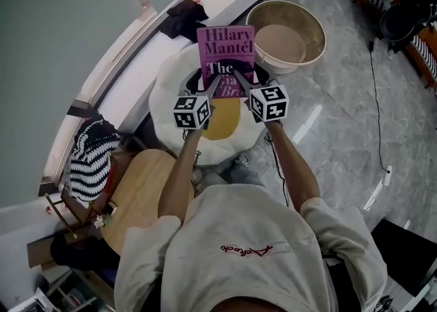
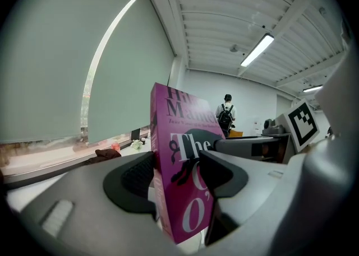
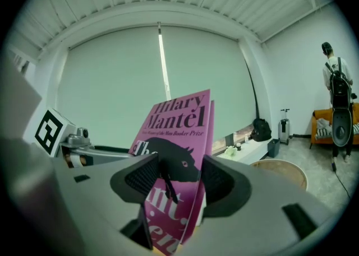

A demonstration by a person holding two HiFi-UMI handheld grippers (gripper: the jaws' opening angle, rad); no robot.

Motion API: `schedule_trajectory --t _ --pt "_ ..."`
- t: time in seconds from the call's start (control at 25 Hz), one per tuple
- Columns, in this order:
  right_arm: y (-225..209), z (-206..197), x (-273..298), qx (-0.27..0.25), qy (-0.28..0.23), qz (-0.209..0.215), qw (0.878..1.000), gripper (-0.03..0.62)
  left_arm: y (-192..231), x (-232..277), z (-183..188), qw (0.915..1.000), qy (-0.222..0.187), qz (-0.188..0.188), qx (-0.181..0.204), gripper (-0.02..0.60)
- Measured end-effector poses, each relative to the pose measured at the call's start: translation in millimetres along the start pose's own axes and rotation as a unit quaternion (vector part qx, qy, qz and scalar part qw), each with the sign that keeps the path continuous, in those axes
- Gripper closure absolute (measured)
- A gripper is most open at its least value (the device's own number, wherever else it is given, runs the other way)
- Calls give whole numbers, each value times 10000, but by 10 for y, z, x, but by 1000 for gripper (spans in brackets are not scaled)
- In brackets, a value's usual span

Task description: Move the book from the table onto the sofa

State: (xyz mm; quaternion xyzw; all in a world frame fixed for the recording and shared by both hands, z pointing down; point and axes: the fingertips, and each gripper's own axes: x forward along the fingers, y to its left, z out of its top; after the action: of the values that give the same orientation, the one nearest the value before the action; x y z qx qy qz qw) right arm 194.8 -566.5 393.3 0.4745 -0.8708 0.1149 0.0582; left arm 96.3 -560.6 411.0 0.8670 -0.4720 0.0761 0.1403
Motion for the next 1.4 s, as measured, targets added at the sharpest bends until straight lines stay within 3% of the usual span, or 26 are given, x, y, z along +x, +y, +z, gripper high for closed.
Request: schedule_trajectory --t 0.72,1.4 --pt "26 -637 498 267 562 6 9981 342 473 188 -620 9982 486 -30 -347 321" --pt "195 -2009 1055 694 1507 75 9861 344 1079 292 -1969 9858 1258 42 -1114 321"
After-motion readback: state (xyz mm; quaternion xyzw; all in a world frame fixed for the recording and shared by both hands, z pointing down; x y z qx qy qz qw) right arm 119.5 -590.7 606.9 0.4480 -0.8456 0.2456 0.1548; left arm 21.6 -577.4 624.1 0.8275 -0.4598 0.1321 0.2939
